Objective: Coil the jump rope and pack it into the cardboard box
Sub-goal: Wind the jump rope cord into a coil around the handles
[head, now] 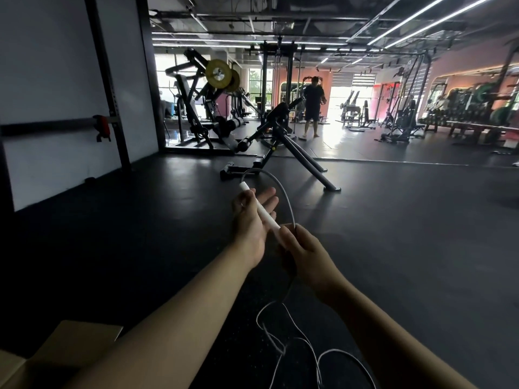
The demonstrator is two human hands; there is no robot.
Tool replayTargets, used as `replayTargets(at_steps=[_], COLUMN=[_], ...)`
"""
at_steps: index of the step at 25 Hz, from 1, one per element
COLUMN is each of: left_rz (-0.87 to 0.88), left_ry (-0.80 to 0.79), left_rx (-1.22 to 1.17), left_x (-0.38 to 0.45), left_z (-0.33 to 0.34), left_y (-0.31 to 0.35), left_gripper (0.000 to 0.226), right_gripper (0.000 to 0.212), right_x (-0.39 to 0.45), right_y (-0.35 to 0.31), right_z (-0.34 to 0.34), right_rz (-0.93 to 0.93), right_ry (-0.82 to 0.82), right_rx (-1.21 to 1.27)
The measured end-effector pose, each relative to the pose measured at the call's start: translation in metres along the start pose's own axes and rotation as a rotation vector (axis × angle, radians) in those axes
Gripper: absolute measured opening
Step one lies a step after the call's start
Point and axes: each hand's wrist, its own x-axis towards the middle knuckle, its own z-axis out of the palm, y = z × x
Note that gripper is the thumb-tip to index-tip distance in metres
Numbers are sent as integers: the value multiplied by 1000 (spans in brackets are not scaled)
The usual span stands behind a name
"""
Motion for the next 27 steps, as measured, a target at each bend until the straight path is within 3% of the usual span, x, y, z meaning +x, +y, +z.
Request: replayTargets(at_steps=[2,4,6,7,8,9,11,15,18,21,23,27], left_rz=[127,421,771,791,666,465,225,195,125,111,73,80], left_ry=[93,116,-211,-453,-655,-772,-808,-792,-789,-640,-471,-151], left_rx=[338,854,1406,1586,1690,1704,1654,1633,1468,1227,928,415], left_x=[4,8,6,-1,-6,-11,-11,-6,-11,-11,-10,-16], left_z=[-17,-39,-48,-44,-38,-31,-19,-15,-22,-30,-32,-15], left_y=[0,6,18,29,38,45,52,49,40,34,29,3], left_gripper=[38,74,74,70,65,62,55,29,29,30,29,32], right_gripper=[26,23,19,14,9,9,14,26,33,36,31,32], right_x=[4,9,14,15,15,15,15,10,2,0,-3,-14], right_y=[0,-2,-6,-8,-11,-13,-14,-19,-22,-20,-15,-6], right_z=[-9,-18,-24,-25,-26,-28,-31,-40,-47,-66,-73,-47], right_rz=[15,53,90,104,109,96,38,8,9,6,6,-12], right_ry=[-8,-45,-140,-192,-236,-260,-237,-209,-178,-14,51,22], right_rx=[-89,-183,-224,-217,-209,-230,-311,-216,-114,-2,10,28])
